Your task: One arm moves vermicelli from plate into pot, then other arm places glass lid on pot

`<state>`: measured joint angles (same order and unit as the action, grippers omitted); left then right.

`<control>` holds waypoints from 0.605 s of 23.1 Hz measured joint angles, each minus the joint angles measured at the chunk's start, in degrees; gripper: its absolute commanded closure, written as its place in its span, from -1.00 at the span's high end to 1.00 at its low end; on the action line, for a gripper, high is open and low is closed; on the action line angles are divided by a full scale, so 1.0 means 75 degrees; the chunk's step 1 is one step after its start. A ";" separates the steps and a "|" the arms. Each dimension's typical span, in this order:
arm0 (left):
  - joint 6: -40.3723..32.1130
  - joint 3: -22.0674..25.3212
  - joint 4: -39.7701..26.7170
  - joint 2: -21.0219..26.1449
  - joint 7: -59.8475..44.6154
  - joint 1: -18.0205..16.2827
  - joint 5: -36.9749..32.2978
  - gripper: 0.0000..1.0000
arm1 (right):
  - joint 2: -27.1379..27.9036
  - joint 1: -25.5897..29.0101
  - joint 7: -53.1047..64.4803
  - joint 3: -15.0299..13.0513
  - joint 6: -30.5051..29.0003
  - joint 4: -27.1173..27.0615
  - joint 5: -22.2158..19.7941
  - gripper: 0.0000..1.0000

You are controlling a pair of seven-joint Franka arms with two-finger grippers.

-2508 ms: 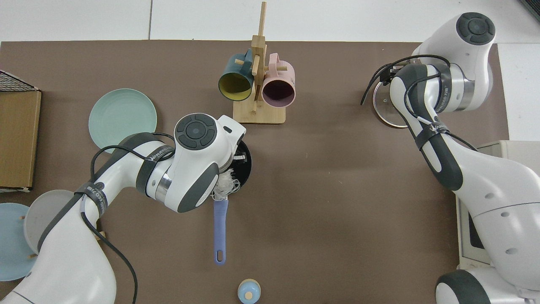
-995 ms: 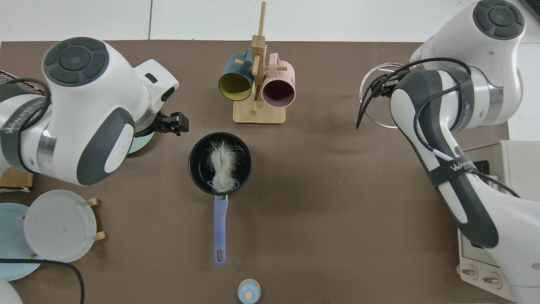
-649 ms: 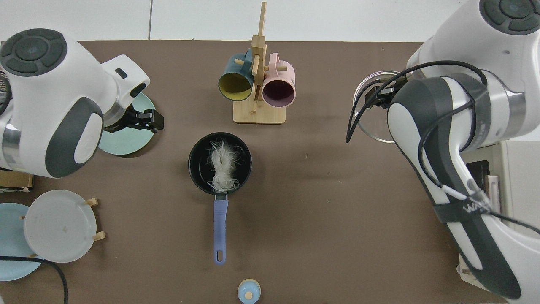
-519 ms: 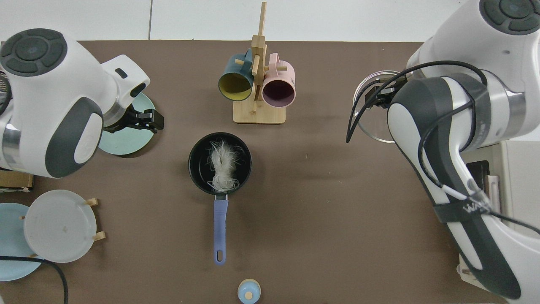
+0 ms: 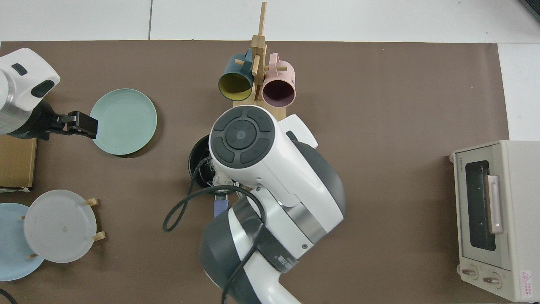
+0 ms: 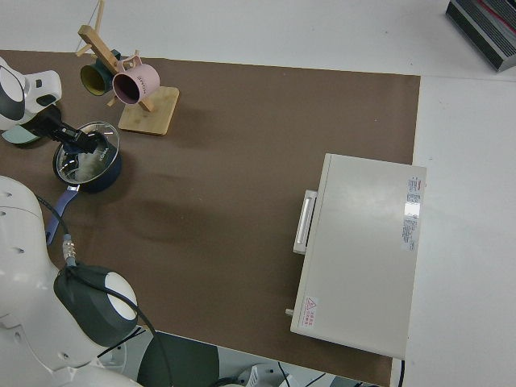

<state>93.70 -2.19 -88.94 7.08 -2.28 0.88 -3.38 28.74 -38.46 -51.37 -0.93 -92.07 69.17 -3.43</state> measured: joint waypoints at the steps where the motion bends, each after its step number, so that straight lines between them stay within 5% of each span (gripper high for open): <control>1: -0.0011 0.0128 0.0000 0.0000 0.0037 0.0113 0.0001 1.00 | 0.0226 -0.0019 -0.0011 -0.0013 -0.0129 -0.0166 0.0000 -1.00; 14: -0.0027 0.0350 0.0001 -0.0080 0.0290 0.0271 0.0036 1.00 | 0.2176 -0.0818 -0.0559 -0.0097 -0.1049 -0.1711 -0.0003 -1.00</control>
<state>93.49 0.44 -88.93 6.48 -0.11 2.92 -3.11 45.07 -44.60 -55.56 -1.65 -99.94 56.34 -3.45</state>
